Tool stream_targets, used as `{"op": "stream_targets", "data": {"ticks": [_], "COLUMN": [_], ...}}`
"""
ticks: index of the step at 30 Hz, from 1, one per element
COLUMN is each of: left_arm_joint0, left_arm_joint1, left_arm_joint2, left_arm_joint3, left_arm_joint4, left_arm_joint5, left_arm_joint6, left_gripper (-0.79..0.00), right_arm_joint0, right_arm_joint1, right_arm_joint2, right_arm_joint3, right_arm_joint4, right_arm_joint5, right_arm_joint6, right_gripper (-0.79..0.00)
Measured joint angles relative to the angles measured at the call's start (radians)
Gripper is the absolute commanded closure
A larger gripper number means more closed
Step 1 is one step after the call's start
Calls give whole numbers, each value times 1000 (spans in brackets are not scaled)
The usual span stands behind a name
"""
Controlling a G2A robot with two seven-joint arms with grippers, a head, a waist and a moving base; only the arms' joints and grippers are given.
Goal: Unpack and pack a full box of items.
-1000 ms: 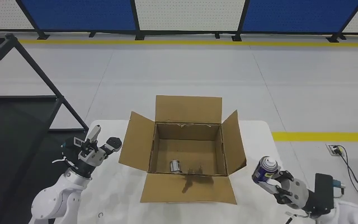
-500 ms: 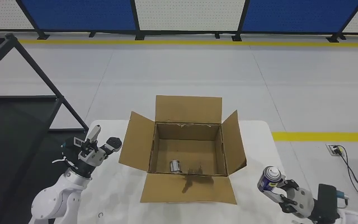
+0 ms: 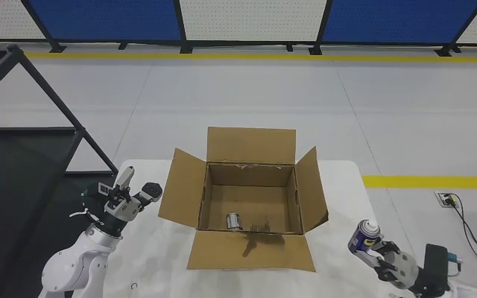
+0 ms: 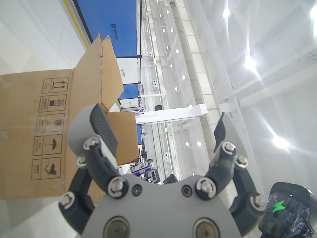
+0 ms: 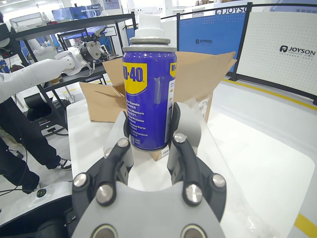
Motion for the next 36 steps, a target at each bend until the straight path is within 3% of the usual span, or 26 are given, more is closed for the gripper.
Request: {"op": "stream_targets", "data": {"ticks": [10, 19, 29, 36], "left_arm_joint0": [0, 0, 0, 0], "left_arm_joint1": [0, 0, 0, 0], "left_arm_joint2": [0, 0, 0, 0], "left_arm_joint3": [0, 0, 0, 0], "left_arm_joint4": [0, 0, 0, 0], "left_arm_joint5": [0, 0, 0, 0], "left_arm_joint6": [0, 0, 0, 0], "left_gripper": [-785, -785, -785, -785], "right_arm_joint0": [198, 302, 305, 286], "right_arm_joint1": [11, 33, 34, 31], "right_arm_joint2": [-225, -324, -326, -319], "right_arm_joint3": [404, 567, 571, 540], "right_arm_joint4": [-271, -351, -357, -319], "right_arm_joint5": [0, 1, 1, 59], "right_arm_joint6": [-324, -309, -310, -186], "right_gripper": [0, 0, 0, 0]}}
